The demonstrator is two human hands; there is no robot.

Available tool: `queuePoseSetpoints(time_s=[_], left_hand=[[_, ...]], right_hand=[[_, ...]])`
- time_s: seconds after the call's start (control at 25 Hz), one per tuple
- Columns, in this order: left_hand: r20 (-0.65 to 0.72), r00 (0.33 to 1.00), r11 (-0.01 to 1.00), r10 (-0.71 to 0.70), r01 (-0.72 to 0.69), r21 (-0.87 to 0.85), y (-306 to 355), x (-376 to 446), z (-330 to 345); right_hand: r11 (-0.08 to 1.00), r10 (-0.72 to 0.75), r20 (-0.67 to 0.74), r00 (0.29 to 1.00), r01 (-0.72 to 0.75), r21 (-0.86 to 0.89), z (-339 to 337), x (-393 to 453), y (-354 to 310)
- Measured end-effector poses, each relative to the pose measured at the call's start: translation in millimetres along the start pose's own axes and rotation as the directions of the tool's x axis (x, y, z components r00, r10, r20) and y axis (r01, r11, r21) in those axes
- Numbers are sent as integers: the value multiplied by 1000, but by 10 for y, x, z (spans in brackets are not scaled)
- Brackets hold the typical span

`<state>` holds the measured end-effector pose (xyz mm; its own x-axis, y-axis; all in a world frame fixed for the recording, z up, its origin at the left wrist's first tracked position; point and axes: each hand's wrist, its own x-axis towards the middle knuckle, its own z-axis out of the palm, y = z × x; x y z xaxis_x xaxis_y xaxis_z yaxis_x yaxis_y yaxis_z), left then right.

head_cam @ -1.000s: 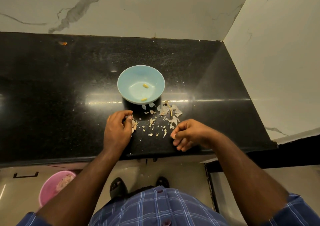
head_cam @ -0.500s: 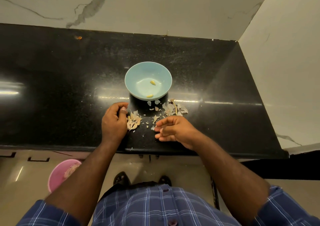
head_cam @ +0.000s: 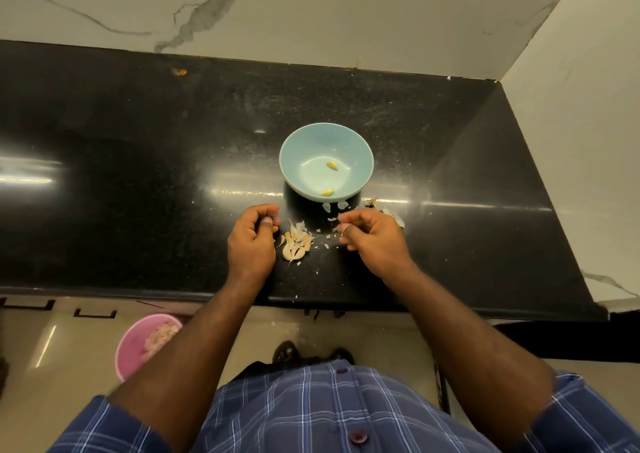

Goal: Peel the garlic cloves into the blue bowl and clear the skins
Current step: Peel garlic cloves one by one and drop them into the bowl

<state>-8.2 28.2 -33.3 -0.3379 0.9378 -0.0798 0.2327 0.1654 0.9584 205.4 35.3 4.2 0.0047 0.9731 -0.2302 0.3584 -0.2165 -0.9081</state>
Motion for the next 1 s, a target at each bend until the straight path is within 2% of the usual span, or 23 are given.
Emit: queuePoseSetpoints(time_s=[0.04, 0.12, 0.2, 0.24, 0.36, 0.52, 0.76, 0.88, 1.0], left_hand=[[14, 1000, 1000, -2, 2, -3, 5, -3, -4], [23, 1000, 1000, 1, 0, -18, 5, -1, -8], [29, 1000, 999, 5, -4, -42, -18, 14, -19], [38, 999, 999, 10, -8, -46, -25, 20, -24], [65, 998, 998, 18, -15, -55, -52, 44, -40], [83, 996, 998, 17, -11, -66, -23, 28, -57], [91, 995, 998, 47, -42, -57, 19, 13, -72], [96, 994, 997, 56, -51, -59, 31, 4, -90], [126, 991, 996, 56, -47, -70, 48, 5, -115]], right_hand=[[997, -41, 22, 999, 42, -61, 2, -7, -44], [951, -118, 201, 973, 169, -259, 102, -55, -109], [813, -189, 363, 912, 353, -463, 300, -82, -105], [749, -207, 393, 896, 404, -525, 378, -83, -93], [673, -243, 372, 896, 432, -601, 460, -63, -71], [541, -337, 383, 860, 510, -669, 482, -151, -81], [515, -275, 418, 866, 500, -696, 459, -168, -105], [494, -353, 412, 840, 542, -680, 457, -198, -109], [560, -330, 373, 867, 498, -662, 375, -196, -150]])
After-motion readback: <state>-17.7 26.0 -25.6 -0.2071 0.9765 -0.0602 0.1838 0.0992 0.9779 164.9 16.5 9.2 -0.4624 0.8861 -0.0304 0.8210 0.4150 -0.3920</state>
